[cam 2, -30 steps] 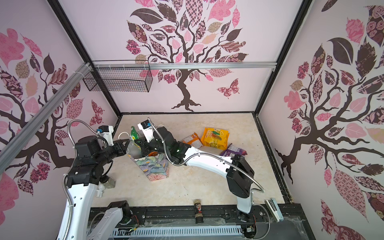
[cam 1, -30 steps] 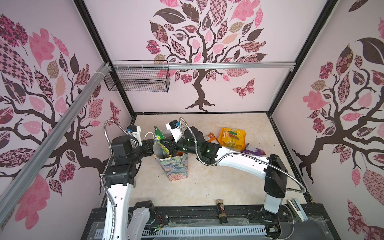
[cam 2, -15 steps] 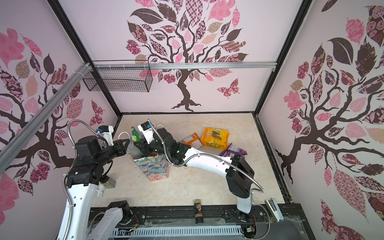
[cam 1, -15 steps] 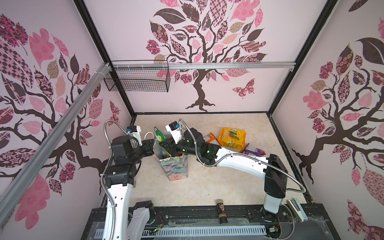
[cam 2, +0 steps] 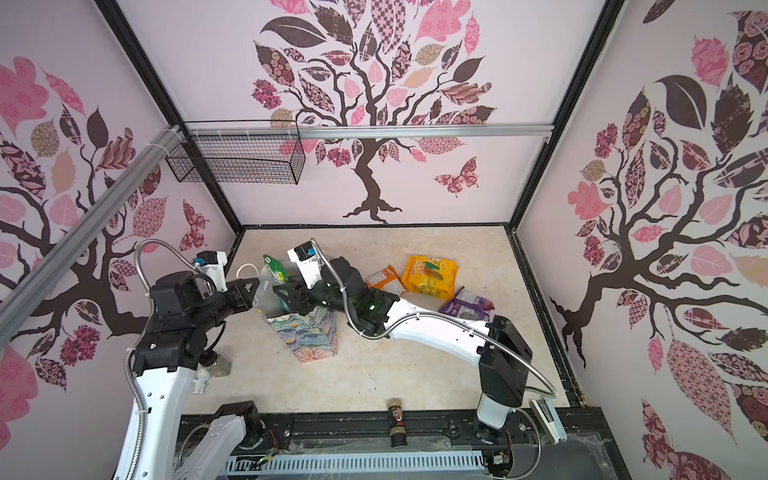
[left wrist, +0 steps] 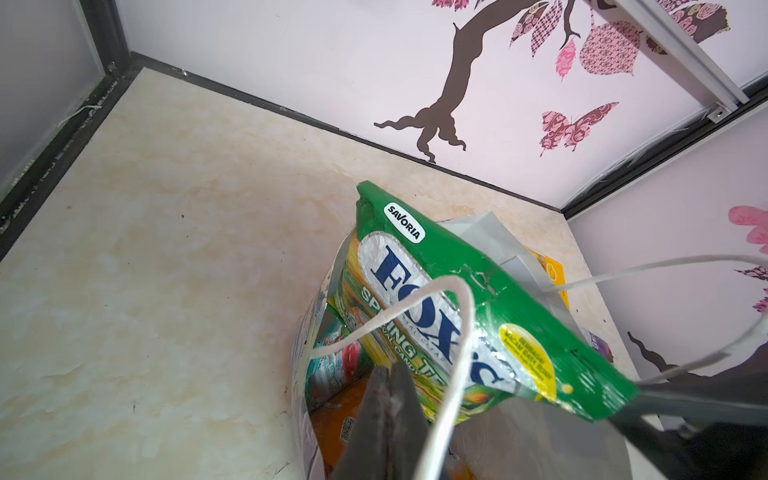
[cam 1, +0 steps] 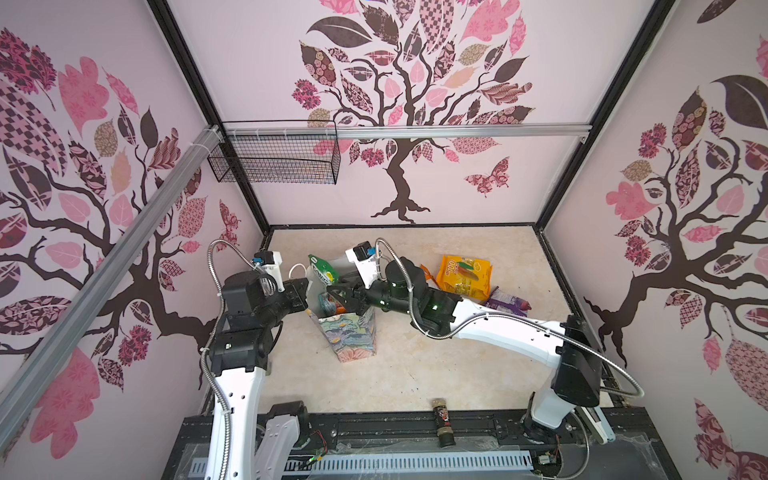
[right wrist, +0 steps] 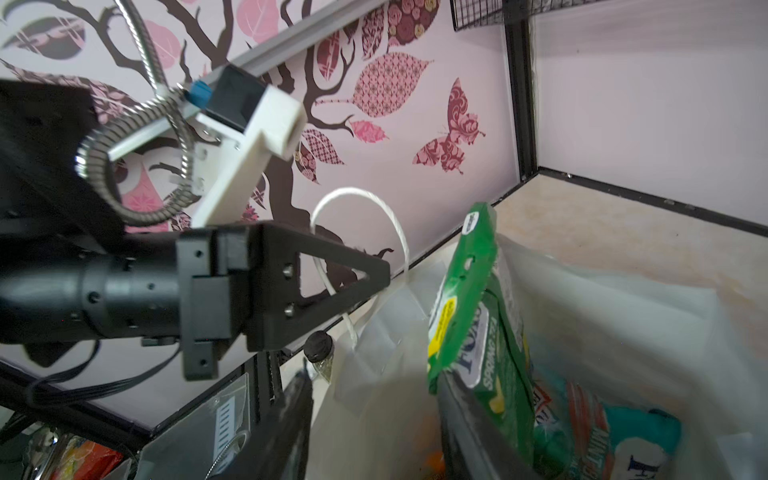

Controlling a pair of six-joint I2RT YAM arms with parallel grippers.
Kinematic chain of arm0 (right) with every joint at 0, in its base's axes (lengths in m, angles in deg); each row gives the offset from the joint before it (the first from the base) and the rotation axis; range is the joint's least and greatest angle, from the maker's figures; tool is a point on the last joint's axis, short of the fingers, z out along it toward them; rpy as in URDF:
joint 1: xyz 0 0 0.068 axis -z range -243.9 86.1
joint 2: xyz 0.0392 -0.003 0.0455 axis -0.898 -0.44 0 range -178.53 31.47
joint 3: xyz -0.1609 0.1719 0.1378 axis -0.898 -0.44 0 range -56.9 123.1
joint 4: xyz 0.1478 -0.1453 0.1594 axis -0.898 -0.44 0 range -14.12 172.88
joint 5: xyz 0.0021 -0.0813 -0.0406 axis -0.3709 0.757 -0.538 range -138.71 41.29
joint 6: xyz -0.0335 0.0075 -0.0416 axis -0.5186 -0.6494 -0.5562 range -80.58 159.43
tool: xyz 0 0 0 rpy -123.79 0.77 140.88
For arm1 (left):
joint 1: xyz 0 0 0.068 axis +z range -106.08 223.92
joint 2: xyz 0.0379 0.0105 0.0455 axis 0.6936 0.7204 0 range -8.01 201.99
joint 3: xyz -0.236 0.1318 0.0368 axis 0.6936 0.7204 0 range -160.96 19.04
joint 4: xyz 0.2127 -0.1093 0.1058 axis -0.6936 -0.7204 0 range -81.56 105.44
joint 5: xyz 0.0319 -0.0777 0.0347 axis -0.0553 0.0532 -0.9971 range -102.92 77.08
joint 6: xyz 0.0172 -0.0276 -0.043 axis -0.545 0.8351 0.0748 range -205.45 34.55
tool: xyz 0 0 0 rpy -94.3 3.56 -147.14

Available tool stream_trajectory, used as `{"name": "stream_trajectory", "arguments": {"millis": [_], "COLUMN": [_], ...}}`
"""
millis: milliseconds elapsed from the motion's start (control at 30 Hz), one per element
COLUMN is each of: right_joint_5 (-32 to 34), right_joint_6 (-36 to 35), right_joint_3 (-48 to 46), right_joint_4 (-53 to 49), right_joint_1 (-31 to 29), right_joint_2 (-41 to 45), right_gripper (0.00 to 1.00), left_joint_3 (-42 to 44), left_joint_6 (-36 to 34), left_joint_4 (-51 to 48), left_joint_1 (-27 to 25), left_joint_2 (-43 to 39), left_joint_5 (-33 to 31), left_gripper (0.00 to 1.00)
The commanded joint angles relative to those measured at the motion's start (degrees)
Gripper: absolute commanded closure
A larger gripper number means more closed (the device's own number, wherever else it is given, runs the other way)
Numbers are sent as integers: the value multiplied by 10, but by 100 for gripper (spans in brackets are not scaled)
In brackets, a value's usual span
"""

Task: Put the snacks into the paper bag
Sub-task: 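Lower the green packet into the paper bag with the right gripper, then open the right gripper and withdraw it from the bag toward the packets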

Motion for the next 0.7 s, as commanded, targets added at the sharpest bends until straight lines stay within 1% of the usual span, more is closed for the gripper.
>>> {"name": "stream_trajectory", "arguments": {"millis": [0,167,300,400,533,600,667], "right_joint_5": [14,22,20,15,32,61,82], "right_joint_6": [-8,-8,-12,-22,-31,-37,-40], "right_joint_3": [-5,-23,-16,22,98,105,91], "right_joint_4": [28,26,7,-56,-180,-203,-201], "right_joint_1": [1,2,1,1,0,-3,-3], "right_joint_2": [58,88,91,75,49,57,75], "right_gripper": [47,45,43,41,41,40,40], "left_joint_3": [15,14,14,14,14,14,14], "left_joint_6": [-7,-7,-6,-6,-7,-7,-7], "left_joint_4": [10,9,11,14,14,13,14], "left_joint_1": [2,2,2,2,2,1,2], "left_joint_2": [-6,-3,-2,-5,-5,-5,-6], "left_joint_5": [1,1,3,5,6,5,5], "left_gripper": [92,92,92,92,92,92,92]}}
